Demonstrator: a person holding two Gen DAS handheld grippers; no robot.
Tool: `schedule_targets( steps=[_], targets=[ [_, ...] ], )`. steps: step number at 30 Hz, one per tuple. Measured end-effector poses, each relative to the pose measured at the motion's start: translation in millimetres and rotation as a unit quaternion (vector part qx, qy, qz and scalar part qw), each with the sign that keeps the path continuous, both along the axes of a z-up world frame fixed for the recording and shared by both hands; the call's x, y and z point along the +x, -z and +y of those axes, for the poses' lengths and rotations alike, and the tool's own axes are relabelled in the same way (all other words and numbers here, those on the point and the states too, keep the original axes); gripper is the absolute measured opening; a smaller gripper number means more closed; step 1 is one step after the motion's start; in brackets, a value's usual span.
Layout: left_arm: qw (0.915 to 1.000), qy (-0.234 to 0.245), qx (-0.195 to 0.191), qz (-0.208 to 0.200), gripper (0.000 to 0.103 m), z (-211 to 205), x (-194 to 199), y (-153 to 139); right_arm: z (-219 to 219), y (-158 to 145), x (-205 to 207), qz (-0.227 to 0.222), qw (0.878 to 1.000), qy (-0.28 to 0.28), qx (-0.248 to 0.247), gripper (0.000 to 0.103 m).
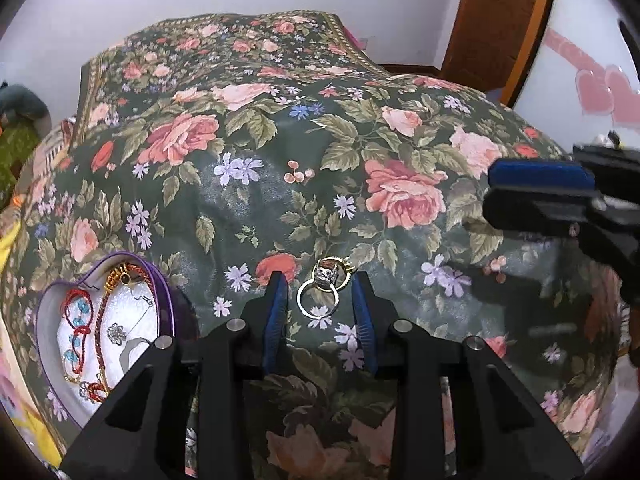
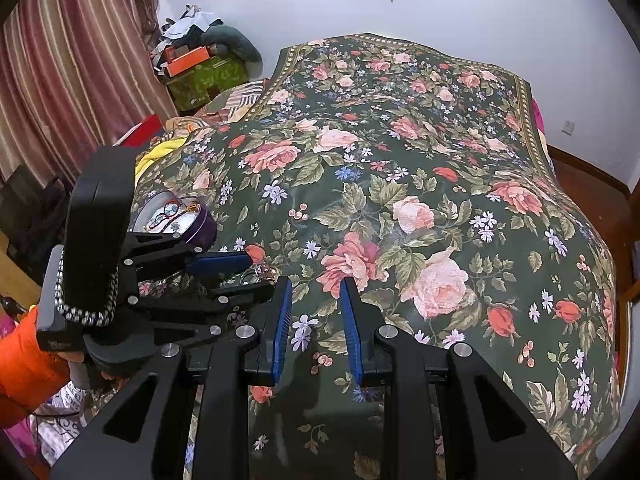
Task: Organize jewelry
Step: 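Grasp the gold-and-silver ring pair with the left tool, then lower the ring pair into the heart tin with the left tool while the right tool grasps the gold ring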
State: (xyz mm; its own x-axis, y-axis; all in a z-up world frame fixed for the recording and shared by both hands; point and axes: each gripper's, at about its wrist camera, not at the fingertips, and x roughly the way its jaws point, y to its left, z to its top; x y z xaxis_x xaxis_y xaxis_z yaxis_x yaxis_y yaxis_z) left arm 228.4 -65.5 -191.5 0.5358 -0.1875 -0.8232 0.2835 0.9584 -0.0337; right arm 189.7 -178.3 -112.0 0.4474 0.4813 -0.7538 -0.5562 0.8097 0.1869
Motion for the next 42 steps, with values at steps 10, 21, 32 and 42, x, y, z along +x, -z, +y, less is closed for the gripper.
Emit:
schedule_targets(
  steps=[10,21,32,42],
  targets=[
    [0.9993,-0.006,-0.015,-0.034,0.020,14.3,-16.8,-24.2,19.8,4.2,-2.5,0.007,1.000,-0.021,-0.018,0.022],
    [0.9922,-0.055,-0.045,-0.102,0.020,66.0,-35.5,-77.3,72.0,32.4,5.2,0.051,0.994,-0.067,-0.068,0.022],
    [0.9897,-0.077,-0.061,-0.104,0.020,93.7,-44.0,-73.1,87.6,44.9,13.4,0.057,0.992,-0.066,-0.089,0.022],
    [0.9888,-0.080,-0.061,-0.110,0.020,95.2,-48.8,-76.1,98.1,46.0,15.8,0.035,0.992,-0.069,-0.096,0.022]
  ],
)
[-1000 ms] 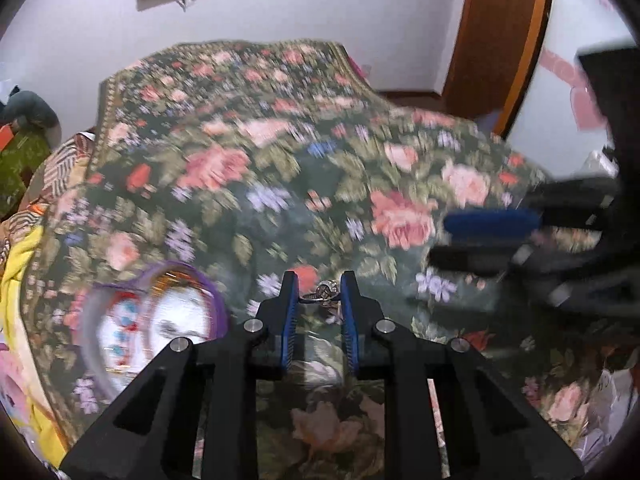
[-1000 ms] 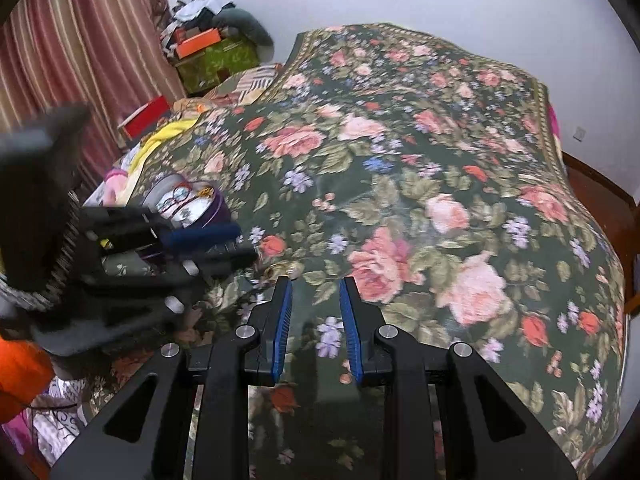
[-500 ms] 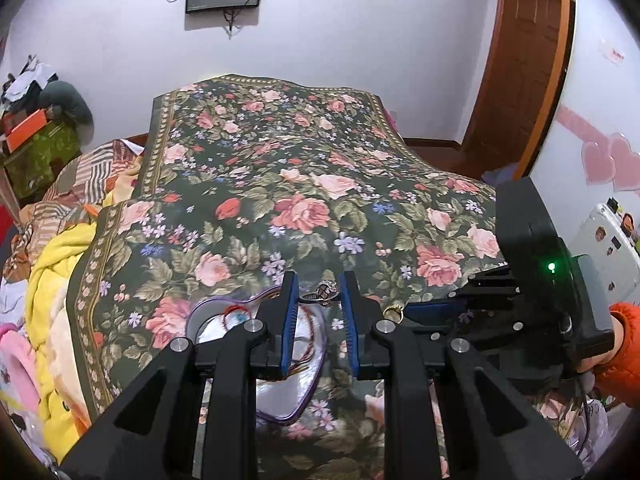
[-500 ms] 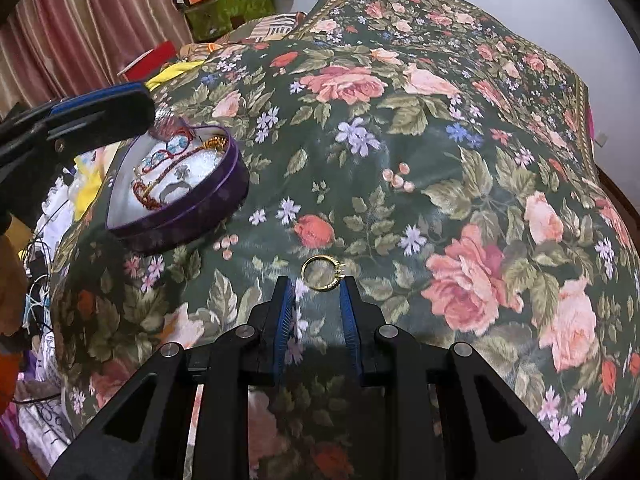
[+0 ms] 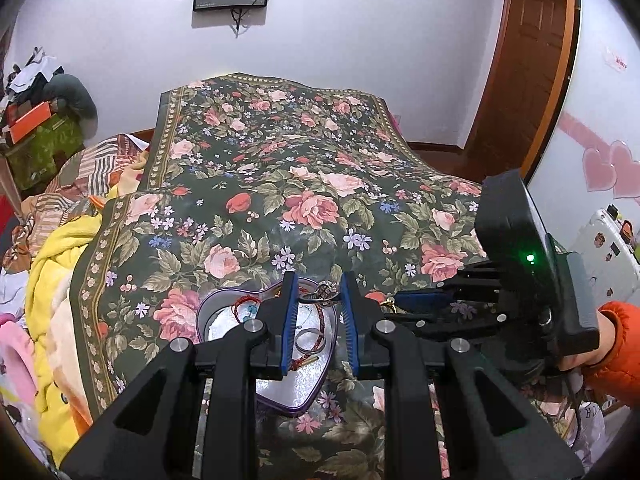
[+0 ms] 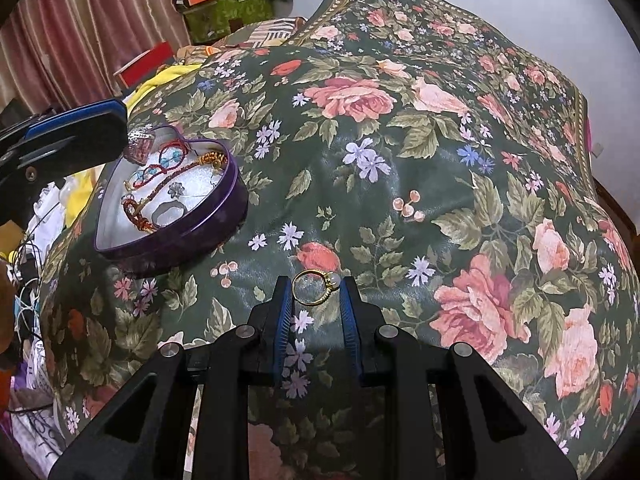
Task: Organize jewelry
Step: 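Lower the ring pair into the heart tin with the left tool while the right tool grasps the gold ring, then carry the gold ring into the heart tin and open the right tool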
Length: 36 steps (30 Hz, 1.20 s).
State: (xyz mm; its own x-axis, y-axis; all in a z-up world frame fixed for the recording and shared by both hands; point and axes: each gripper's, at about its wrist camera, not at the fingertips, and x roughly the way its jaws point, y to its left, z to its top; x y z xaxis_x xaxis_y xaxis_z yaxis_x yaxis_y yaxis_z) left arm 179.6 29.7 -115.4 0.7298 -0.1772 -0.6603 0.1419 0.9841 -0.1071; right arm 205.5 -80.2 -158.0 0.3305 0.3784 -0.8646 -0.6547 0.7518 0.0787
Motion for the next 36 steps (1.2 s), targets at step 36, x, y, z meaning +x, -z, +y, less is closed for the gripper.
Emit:
schedule_targets(
  steps=[36],
  targets=[
    [0.9997,-0.023,-0.001,-0.011,0.020,25.7,-15.9,-8.2,10.8,-3.8,0.6,-0.011,1.000,0.003,0.003,0.023]
  ],
)
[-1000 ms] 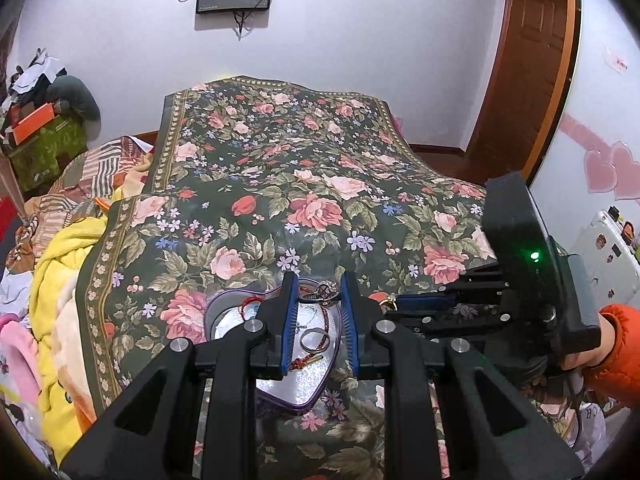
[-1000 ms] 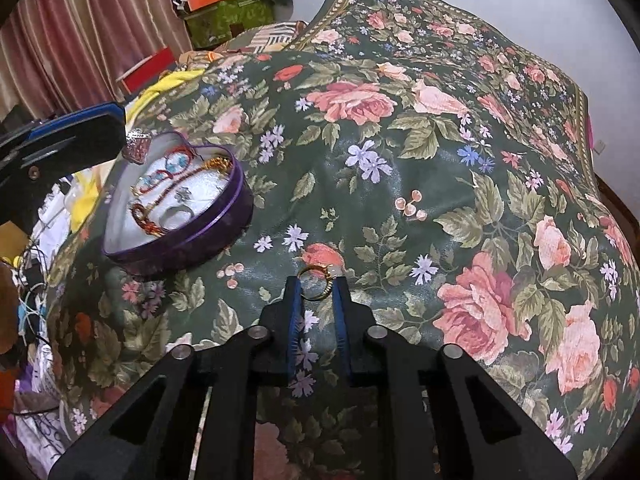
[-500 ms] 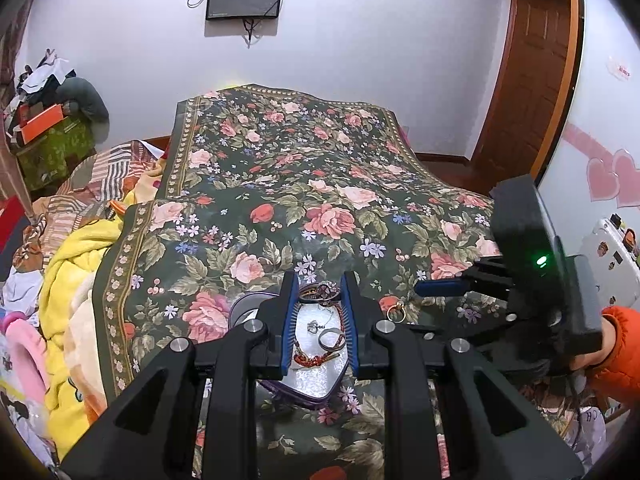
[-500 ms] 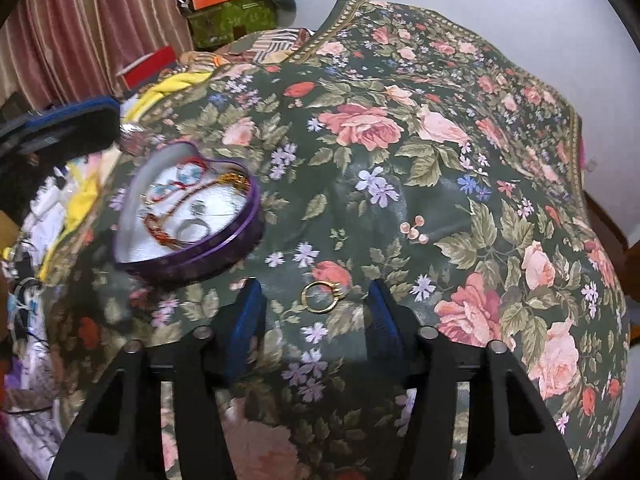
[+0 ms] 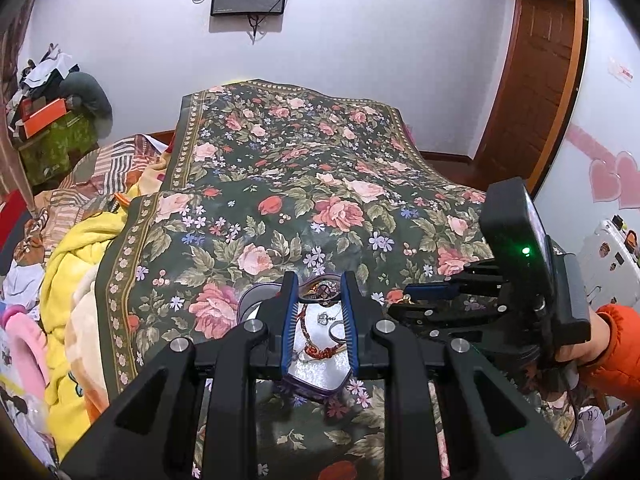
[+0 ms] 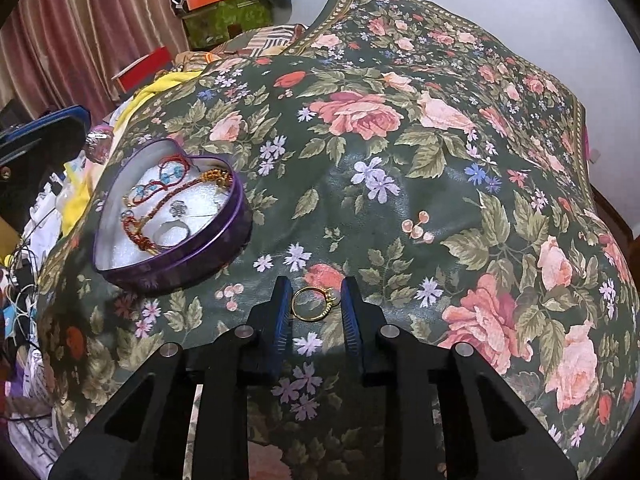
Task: Organize jewelry
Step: 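Carry the gold ring into the heart tin and open the right tool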
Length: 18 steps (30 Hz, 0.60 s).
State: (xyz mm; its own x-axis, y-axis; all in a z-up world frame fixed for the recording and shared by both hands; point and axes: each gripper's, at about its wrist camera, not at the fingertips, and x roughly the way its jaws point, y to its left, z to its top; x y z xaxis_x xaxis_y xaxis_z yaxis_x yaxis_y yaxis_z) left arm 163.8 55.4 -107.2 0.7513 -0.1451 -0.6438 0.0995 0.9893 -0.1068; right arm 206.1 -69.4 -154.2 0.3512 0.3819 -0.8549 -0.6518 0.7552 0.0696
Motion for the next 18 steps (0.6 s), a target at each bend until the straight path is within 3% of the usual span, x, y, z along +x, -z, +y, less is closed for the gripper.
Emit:
schedule_targets(
  steps=[11,18],
  targets=[
    [0.9998,-0.018,-0.012,0.003,0.020,18.2,-0.2,0.5,16.6,-50.1,-11.7,-0.043,0.997,-0.017,0.069,0.023],
    [0.9996,-0.020,-0.016,0.012,0.020,22.0,3.3,8.2,42.3,-38.5,-16.5,-0.027,0.996,-0.045,0.075,0.023]
  ],
)
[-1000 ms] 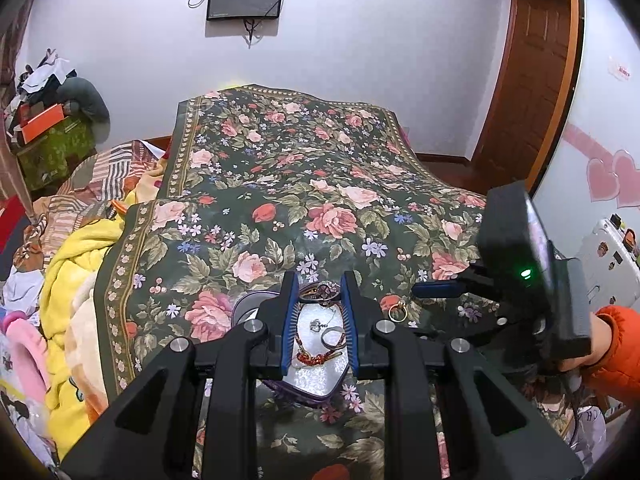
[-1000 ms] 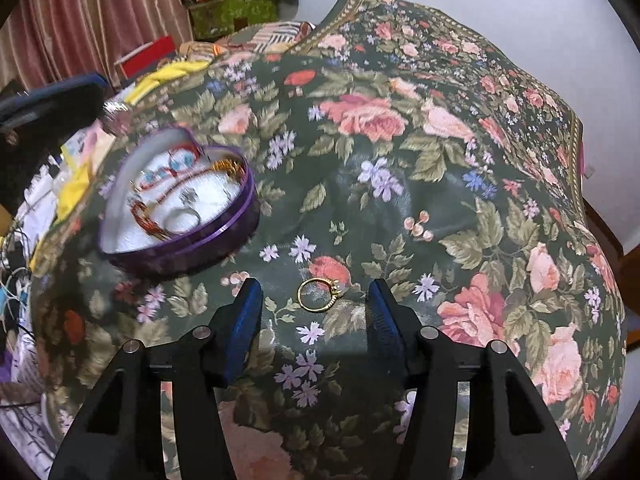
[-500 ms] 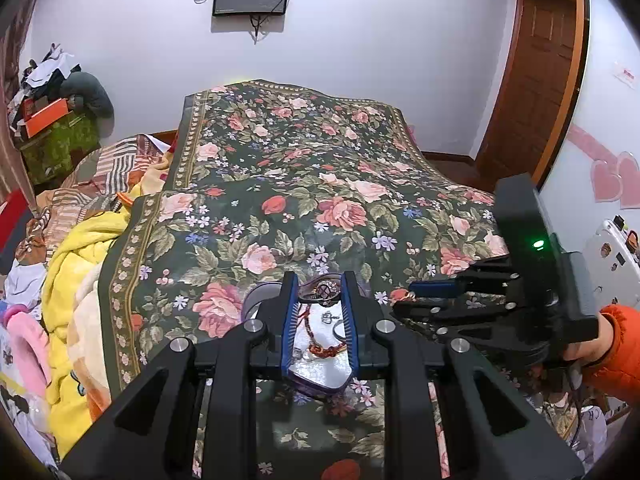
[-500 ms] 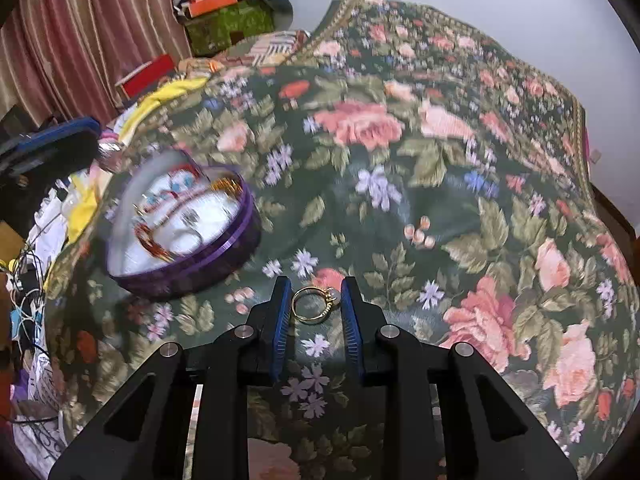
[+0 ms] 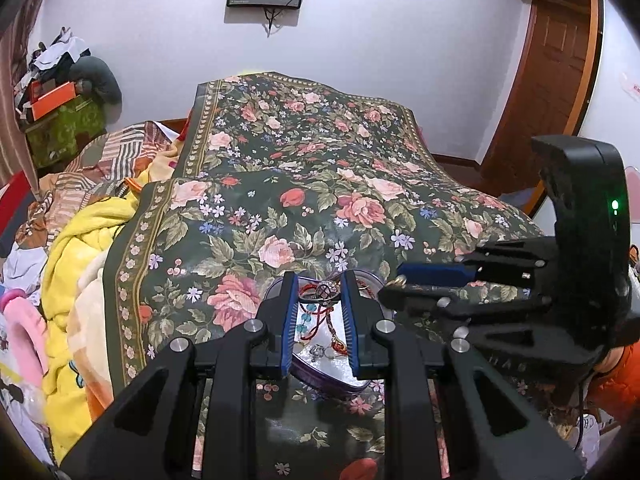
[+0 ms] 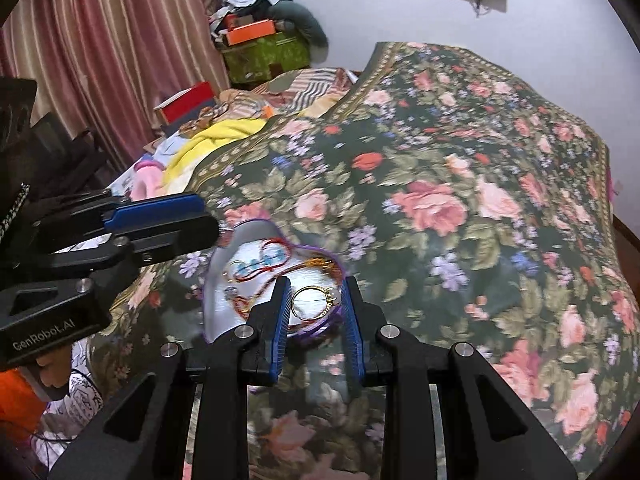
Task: Organize jewelry
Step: 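Carry the gold ring into the heart tin and open the right tool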
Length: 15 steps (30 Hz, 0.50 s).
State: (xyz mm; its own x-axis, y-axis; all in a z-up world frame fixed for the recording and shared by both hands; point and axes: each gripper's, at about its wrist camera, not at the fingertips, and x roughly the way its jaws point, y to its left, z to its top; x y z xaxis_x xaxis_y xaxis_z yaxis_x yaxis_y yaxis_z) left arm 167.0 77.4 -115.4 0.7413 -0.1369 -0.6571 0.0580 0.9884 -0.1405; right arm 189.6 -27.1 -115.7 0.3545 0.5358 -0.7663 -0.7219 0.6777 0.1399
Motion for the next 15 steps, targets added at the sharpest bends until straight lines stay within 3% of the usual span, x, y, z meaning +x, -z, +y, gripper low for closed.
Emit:
schedule_targets(
  steps=[6,15],
  targets=[
    [1.0000,-0.002,-0.003,0.009,0.020,2.1,4.0,7.7,11.0,7.0,-4.3,0.015,1.000,-0.024,0.003,0.023],
    [0.9999,0.002,-0.005,0.008,0.020,2.1,5.6,6.8,24.1,7.4,-19.9,-0.008,0.998,-0.055,-0.014,0.023]
  ],
)
